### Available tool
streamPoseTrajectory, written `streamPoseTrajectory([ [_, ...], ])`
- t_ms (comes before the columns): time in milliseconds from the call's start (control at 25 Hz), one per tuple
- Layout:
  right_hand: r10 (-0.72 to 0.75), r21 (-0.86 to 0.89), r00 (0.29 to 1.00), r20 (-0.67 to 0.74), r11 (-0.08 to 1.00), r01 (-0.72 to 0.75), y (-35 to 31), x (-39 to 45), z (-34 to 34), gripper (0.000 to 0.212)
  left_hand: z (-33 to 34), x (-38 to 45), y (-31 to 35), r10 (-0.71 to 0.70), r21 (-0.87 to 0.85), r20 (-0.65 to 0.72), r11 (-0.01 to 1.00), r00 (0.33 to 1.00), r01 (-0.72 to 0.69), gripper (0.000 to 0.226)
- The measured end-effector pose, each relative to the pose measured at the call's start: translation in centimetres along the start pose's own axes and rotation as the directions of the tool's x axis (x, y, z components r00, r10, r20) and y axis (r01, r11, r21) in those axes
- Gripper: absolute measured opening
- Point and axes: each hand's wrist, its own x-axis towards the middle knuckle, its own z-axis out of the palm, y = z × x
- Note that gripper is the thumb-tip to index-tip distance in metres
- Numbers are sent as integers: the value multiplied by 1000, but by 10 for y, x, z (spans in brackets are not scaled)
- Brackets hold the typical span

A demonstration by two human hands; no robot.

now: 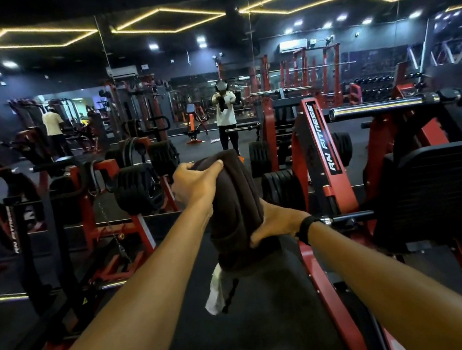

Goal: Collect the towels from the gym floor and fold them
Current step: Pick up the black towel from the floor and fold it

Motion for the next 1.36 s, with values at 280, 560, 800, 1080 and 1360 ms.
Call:
streamPoseTrajectory([
  [280, 111, 230, 754, -647, 972, 54, 13, 10, -13, 30, -12, 13, -5, -8, 125, -115, 992, 993, 22, 49],
  [560, -83, -174, 928, -362, 985, 20, -21, -2, 37, 126, -4, 14, -11, -82, 67, -74, 994, 994, 87, 55],
  [800, 493, 458, 796, -351, 832, -313, -8, -3, 15, 89, -8, 30, -35, -328, -251, -22, 916, 944, 312, 57],
  [1080, 240, 995, 970, -33, 97, 10, 29, -15, 15, 86, -12, 37, -76, -496, -282, 268, 780, 826, 559, 54],
  [1360, 483, 854, 832, -274, 520, -20, 68, -16, 48, 25, -6, 29, -182, -603, 67, 315, 785, 733, 616, 52],
])
